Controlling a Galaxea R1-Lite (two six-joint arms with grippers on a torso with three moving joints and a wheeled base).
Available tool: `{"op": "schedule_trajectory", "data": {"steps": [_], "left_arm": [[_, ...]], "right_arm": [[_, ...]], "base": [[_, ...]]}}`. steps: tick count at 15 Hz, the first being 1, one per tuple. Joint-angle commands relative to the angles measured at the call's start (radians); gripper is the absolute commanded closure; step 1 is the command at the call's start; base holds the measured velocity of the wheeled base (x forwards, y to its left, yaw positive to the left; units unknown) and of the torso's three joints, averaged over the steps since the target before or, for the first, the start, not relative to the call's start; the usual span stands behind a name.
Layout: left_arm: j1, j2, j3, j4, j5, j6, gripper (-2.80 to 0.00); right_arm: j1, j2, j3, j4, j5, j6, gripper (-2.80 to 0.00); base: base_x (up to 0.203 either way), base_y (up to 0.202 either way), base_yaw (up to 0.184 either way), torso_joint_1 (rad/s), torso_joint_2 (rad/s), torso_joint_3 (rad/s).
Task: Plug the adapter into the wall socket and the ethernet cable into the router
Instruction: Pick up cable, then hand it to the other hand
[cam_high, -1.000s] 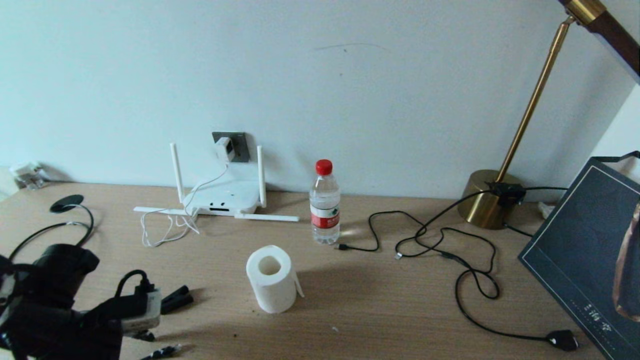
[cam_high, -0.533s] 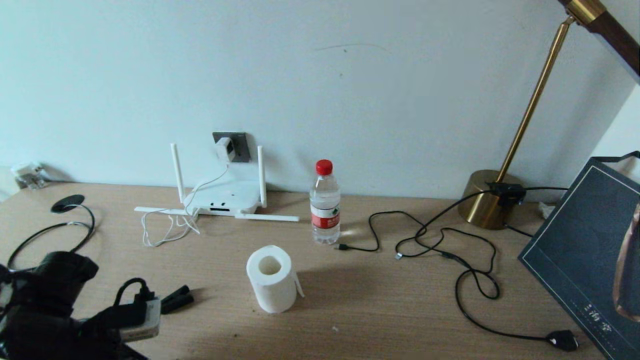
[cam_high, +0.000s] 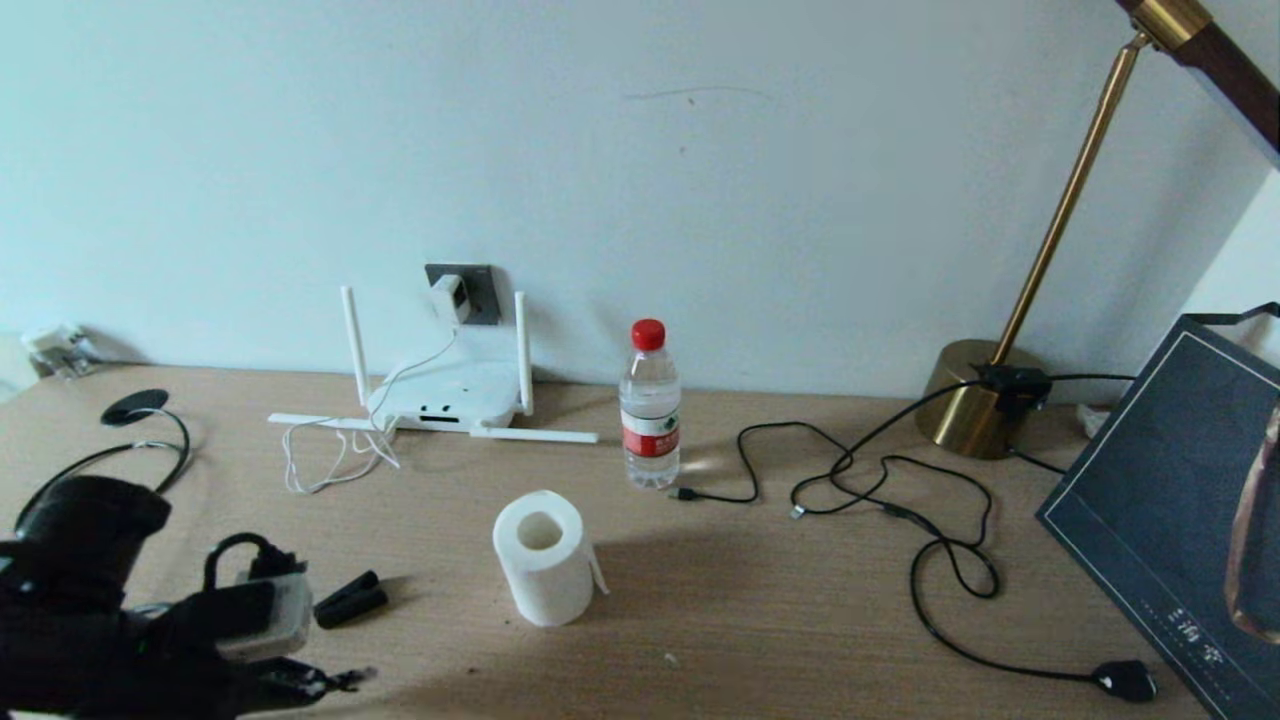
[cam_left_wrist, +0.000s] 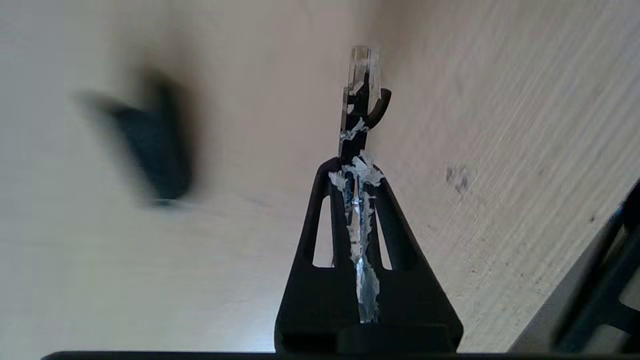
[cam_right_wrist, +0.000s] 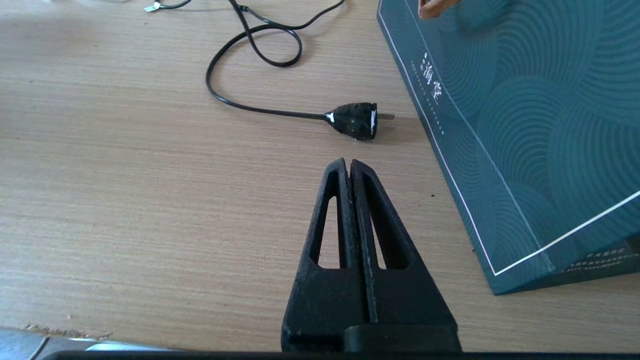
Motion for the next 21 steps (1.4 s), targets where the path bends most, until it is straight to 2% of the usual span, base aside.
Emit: {"op": "schedule_trajectory", "data": {"steps": [1,3,5,7,9,11,13,15,17,19,21], "left_arm": [[-0.056,-0.126,-0.163,0.152,-0.028,-0.003,0.00],[-0.206,-0.155,-0.287,0.236,-0.035,-0.069,0.00],[-0.354,-0.154,-0.403,0.259,-0.022,-0.184,0.00],[-0.456,-0.119,-0.529,0.268,0.032,-0.279,0.00],[-0.531,-0.078,-0.602,0.273,0.077,-0.320,0.00],[-0.580,-0.069,-0.611,0.272,0.117,-0.349,0.00],[-0.612,-0.071,-0.595,0.267,0.164,-0.349,0.00],[-0.630,-0.073,-0.579,0.246,0.174,-0.350,0.00],[-0.630,-0.075,-0.535,0.193,0.174,-0.353,0.00],[-0.630,-0.084,-0.482,0.095,0.172,-0.380,0.00],[-0.643,-0.085,-0.473,0.045,0.174,-0.393,0.00]], "right_arm": [[0.000,0.000,0.000,0.002,0.000,-0.001,0.00],[0.000,0.001,0.000,0.002,0.000,0.000,0.00],[0.000,0.001,0.000,0.002,0.000,0.000,0.00],[0.000,0.001,0.000,0.002,0.000,-0.001,0.00],[0.000,0.001,0.000,0.002,0.000,-0.001,0.00],[0.000,0.001,0.000,0.002,0.000,-0.002,0.00],[0.000,0.000,0.000,0.002,0.000,-0.003,0.00],[0.000,0.000,0.000,0.002,0.001,-0.030,0.00],[0.001,0.003,-0.036,-0.012,0.009,-0.023,0.00],[0.001,0.081,-0.181,-0.042,0.088,0.023,0.00],[0.001,0.272,-0.341,-0.056,0.228,0.102,0.00]], "base": [[0.000,0.000,0.000,0.000,0.00,0.000],[0.000,0.000,0.000,0.000,0.00,0.000],[0.000,0.000,0.000,0.000,0.00,0.000],[0.000,0.000,0.000,0.000,0.00,0.000],[0.000,0.000,0.000,0.000,0.00,0.000],[0.000,0.000,0.000,0.000,0.00,0.000],[0.000,0.000,0.000,0.000,0.00,0.000],[0.000,0.000,0.000,0.000,0.00,0.000],[0.000,0.000,0.000,0.000,0.00,0.000],[0.000,0.000,0.000,0.000,0.00,0.000],[0.000,0.000,0.000,0.000,0.00,0.000]]}}
